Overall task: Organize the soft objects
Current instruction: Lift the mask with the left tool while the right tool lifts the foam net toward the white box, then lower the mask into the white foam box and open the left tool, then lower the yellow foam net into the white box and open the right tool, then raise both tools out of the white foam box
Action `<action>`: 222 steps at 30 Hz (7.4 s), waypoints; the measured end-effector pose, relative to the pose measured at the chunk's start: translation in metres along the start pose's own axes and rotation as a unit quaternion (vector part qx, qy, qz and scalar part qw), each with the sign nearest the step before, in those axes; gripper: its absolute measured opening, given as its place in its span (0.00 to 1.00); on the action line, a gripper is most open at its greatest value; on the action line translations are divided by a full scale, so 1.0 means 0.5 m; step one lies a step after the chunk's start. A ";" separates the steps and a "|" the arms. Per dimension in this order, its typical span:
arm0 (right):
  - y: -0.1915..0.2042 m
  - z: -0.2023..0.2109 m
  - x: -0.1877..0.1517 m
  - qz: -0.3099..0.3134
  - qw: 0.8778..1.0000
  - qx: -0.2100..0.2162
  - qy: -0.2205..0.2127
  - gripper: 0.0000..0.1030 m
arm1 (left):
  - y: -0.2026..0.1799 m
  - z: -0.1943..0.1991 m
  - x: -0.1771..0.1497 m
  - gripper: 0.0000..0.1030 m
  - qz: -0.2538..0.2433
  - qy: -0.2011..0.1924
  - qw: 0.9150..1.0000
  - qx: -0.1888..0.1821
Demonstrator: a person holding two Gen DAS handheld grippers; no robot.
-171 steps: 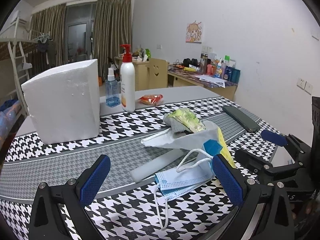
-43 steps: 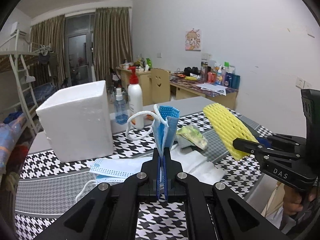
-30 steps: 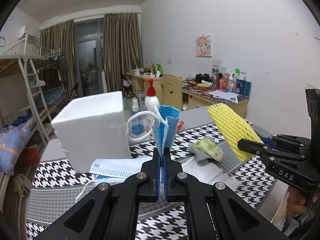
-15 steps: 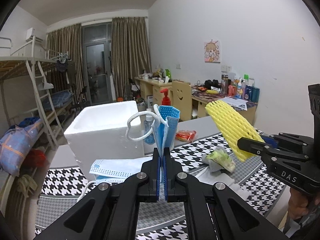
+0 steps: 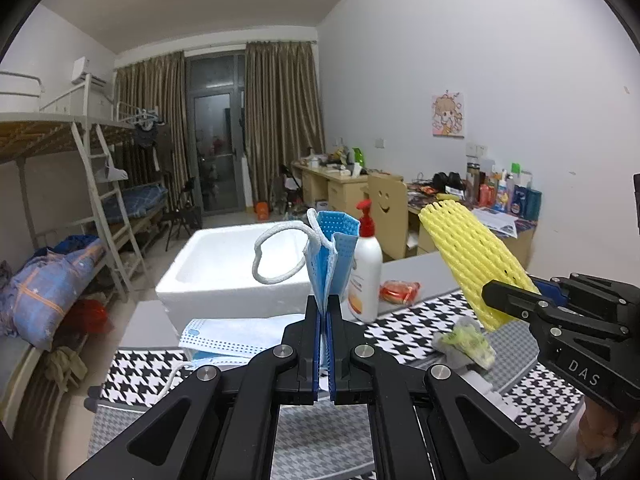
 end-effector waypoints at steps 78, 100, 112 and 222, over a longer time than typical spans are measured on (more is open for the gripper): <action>0.055 -0.132 0.175 0.040 0.999 0.021 0.001 0.22 | 0.103 -0.185 0.146 0.02 0.012 0.023 0.999 0.035; 0.047 -0.172 0.163 0.035 0.999 0.020 0.026 0.22 | 0.143 -0.270 0.109 0.04 0.015 0.087 0.995 0.047; 0.052 -0.176 0.172 0.037 0.999 0.015 0.026 0.22 | 0.181 -0.224 0.140 0.90 0.032 0.039 0.996 0.071; 0.130 -0.176 0.178 0.012 0.995 0.092 0.036 0.87 | 0.257 0.028 0.040 0.99 0.098 -0.018 0.989 0.108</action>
Point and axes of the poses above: each gripper's, at about its wrist camera, not at the fingertips, and z roughly against the way its jaws point, y to its left, x to its top, the point moved 9 cm from there along -z, roughly the way its jaws point, and after that the axes turned 13 degrees about z, right-handed, at the moved point
